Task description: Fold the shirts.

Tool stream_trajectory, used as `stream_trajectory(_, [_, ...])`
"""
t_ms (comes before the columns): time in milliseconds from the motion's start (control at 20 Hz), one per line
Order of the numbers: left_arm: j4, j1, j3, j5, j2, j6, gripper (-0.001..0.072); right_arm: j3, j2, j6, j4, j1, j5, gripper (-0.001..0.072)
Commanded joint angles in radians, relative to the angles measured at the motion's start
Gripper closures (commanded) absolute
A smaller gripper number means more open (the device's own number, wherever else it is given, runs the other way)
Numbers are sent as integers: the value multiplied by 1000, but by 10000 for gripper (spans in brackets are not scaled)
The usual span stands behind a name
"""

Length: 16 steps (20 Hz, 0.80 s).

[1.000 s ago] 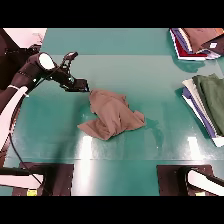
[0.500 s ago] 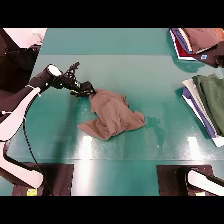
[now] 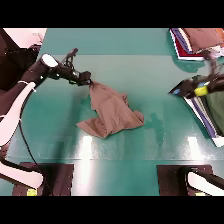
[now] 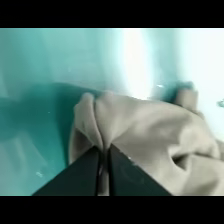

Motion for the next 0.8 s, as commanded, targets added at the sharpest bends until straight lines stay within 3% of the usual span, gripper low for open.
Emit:
stream_trajectory(0, [92,0,52,-26,92,16,678,-193,-30,-1,23,115,-81,193])
stream_trajectory(200, [98,0,52,-68,135,17,678,-256,-180,-67,135,250,-240,195])
stream_trajectory(400, [101,0,52,-109,135,17,678,-158,-315,-74,144,341,-333,204])
stream_trajectory(450, [102,0,52,-109,135,17,677,-127,-339,-74,144,354,-344,237])
stream_trajectory(600, [102,0,52,-109,135,16,678,-59,-386,-75,142,373,-352,545])
stream_trajectory(650, [102,0,52,-112,136,16,678,-45,-394,-82,140,379,-351,689])
stream_trajectory(750, [114,0,52,-114,161,14,678,-23,-381,-98,129,372,-349,700])
